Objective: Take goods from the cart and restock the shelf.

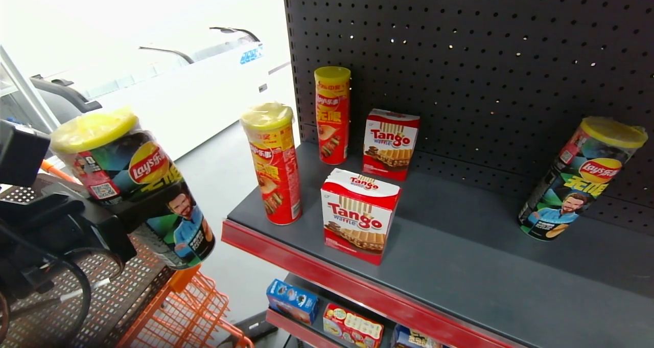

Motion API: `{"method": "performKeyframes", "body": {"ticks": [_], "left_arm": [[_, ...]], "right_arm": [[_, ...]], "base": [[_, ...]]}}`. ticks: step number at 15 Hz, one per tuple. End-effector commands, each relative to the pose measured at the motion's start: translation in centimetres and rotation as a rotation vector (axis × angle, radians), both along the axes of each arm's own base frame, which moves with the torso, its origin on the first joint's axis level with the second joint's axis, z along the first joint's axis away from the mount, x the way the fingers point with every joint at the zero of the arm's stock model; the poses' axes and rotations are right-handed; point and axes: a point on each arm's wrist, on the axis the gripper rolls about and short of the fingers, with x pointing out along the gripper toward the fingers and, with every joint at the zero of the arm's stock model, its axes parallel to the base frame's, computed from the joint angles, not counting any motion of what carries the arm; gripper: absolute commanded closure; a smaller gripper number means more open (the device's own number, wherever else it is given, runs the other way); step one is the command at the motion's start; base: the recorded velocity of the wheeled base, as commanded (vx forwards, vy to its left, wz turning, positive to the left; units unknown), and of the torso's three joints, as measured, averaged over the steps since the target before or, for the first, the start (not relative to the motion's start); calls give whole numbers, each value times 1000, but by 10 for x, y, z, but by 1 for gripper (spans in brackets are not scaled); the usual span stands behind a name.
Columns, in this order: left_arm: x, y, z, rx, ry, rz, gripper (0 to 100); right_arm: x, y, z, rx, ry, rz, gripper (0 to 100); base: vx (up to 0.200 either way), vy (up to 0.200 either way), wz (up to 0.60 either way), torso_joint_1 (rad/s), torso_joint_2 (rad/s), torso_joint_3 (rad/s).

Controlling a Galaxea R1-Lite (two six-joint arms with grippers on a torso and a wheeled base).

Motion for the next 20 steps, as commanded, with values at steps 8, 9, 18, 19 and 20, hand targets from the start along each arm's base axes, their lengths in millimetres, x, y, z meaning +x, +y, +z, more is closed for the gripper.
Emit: {"method": "performKeyframes", "body": {"ticks": [8, 9, 18, 19, 20], "left_arm": [[-36, -33, 9, 15, 53, -261, 100], [-44, -33, 10, 20, 64, -283, 100], [-64, -29, 10, 21, 87, -412, 100], [-63, -29, 11, 20, 84, -412, 100], [-63, -29, 12, 19, 81, -410, 100]], "right_arm": [[0, 0, 0, 0, 1, 2, 0], [0, 0, 0, 0, 1, 1, 0], [0, 0, 0, 0, 1, 2, 0], [0, 0, 0, 0, 1, 2, 0], [0, 0, 0, 0, 1, 2, 0]], "base": [[0, 0, 0, 0, 0, 0], [0, 0, 0, 0, 0, 0], [0, 0, -400, 2, 2, 1], [0, 0, -600, 2, -2, 7], [0, 0, -600, -2, 2, 2]]}}
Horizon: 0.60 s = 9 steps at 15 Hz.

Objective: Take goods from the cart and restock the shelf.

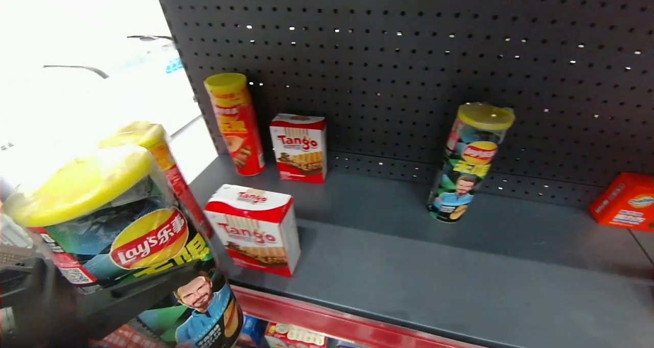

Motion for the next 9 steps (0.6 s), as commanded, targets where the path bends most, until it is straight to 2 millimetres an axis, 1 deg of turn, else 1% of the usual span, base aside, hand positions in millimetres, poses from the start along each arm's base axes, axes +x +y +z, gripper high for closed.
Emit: {"method": "performKeyframes", "body": {"ticks": [1, 4, 9], "left_arm": [[0, 0, 1, -2, -4, 3, 100], [-1, 1, 1, -4, -9, 6, 100], [-4, 3, 1, -8, -12, 18, 100]], "right_arm": [[0, 0, 0, 0, 1, 0, 0], [0, 0, 0, 0, 1, 0, 0], [0, 0, 0, 0, 1, 0, 0]], "base": [[0, 0, -600, 2, -2, 2], [0, 0, -600, 4, -1, 5], [0, 0, 0, 0, 0, 0]]}}
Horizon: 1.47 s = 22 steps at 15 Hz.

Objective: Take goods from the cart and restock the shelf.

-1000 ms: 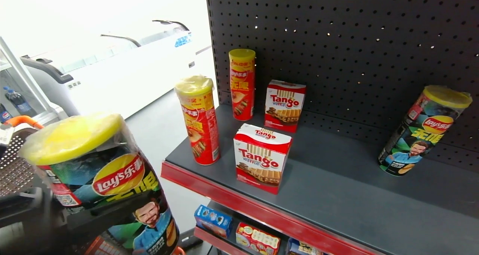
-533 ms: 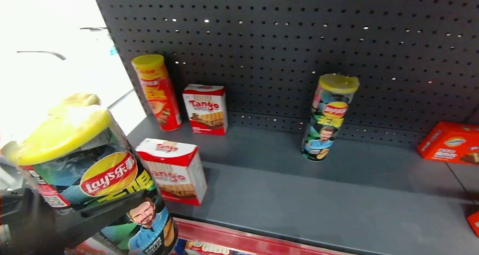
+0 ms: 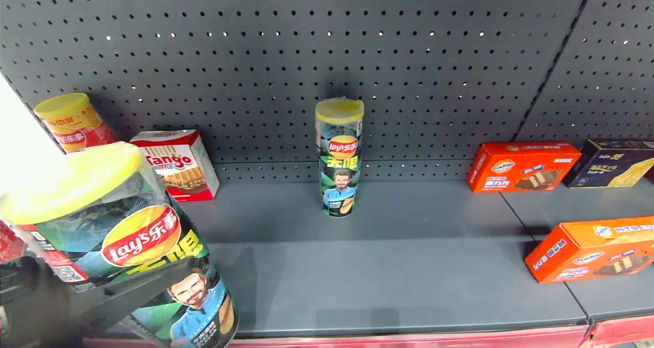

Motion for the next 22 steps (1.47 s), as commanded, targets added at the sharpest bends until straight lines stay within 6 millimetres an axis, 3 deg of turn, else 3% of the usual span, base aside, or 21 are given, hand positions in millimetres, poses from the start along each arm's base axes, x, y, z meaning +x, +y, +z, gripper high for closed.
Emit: {"method": "performKeyframes", "body": {"ticks": [1, 4, 13, 20, 21, 22], "left_arm": [[-2, 1, 0, -4, -8, 0, 100], [-4, 2, 0, -6, -12, 1, 100], [-14, 3, 5, -24, -51, -88, 100], [-13, 4, 7, -21, -65, -64, 100], [-13, 4, 6, -19, -58, -64, 100], [-13, 4, 4, -16, -52, -65, 100]], "right_arm": [[0, 0, 0, 0, 2, 0, 0], [0, 0, 0, -3, 3, -1, 0], [0, 0, 0, -2, 2, -1, 0], [0, 0, 5, -60, 1, 33, 0], [18, 2, 109, 144, 48, 153, 0], [25, 3, 119, 81, -8, 185, 0]], "base": [[0, 0, 0, 0, 0, 0], [0, 0, 400, 2, 2, 0], [0, 0, 0, 0, 0, 0], [0, 0, 0, 0, 0, 0], [0, 0, 0, 0, 0, 0], [0, 0, 0, 0, 0, 0]]}}
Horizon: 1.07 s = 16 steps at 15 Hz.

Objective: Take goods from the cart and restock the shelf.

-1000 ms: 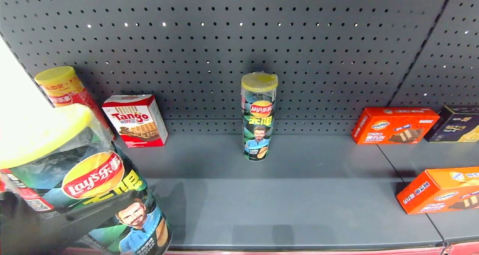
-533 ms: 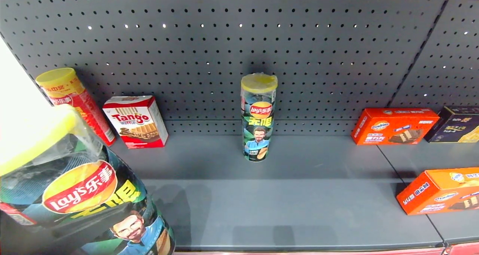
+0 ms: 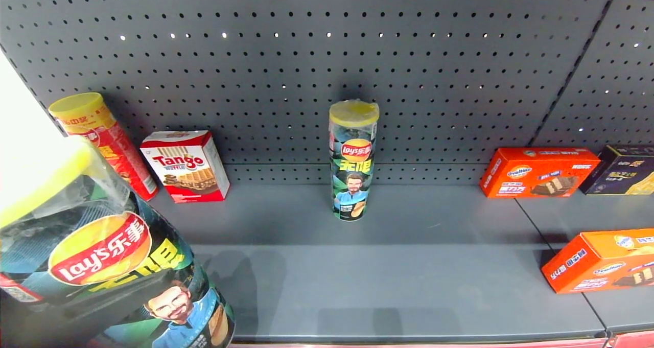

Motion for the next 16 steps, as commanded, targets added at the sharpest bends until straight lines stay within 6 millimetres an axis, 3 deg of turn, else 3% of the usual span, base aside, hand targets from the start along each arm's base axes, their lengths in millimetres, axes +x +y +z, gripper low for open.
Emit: {"method": "performKeyframes", "body": {"ticks": [1, 5, 10, 13, 16], "left_arm": [[1, -1, -4, 6, 14, -4, 100], [4, -3, -12, 22, 50, -12, 100], [3, -2, -19, 32, 67, -10, 100], [3, -2, -18, 30, 64, -12, 100], [4, -3, -15, 27, 57, -12, 100]], "right_arm": [[33, 3, 101, 11, 8, 160, 0], [68, 8, 110, -125, 87, 253, 0], [127, 24, 147, -139, 131, 326, 0], [164, 48, 163, -129, 106, 450, 0], [183, 61, 165, -136, 135, 487, 0]], "base": [[0, 0, 0, 0, 0, 0], [0, 0, 0, 0, 0, 0], [0, 0, 0, 0, 0, 0], [0, 0, 0, 0, 0, 0], [0, 0, 0, 0, 0, 0]]}}
